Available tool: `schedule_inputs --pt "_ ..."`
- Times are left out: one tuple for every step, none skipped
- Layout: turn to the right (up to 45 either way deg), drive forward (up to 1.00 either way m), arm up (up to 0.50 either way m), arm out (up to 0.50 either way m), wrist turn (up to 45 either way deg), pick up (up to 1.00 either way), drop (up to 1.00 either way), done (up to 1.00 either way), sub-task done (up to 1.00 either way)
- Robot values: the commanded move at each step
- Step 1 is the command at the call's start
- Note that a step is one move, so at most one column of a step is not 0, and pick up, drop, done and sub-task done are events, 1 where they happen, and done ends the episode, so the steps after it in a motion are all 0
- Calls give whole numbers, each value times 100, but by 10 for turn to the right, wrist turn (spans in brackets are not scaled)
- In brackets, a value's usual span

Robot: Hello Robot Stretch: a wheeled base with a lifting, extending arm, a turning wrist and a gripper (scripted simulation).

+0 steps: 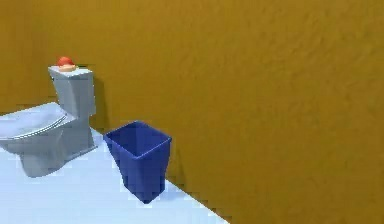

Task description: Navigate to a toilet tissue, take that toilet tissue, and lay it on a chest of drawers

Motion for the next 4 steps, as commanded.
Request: schedule_inputs --pt "-450 0 0 0 0 0 0 0 0" --pt "-30 0 0 0 0 0 0 0 0" --pt "450 0 0 0 0 0 0 0 0" --pt "360 0 0 0 0 0 0 0 0"
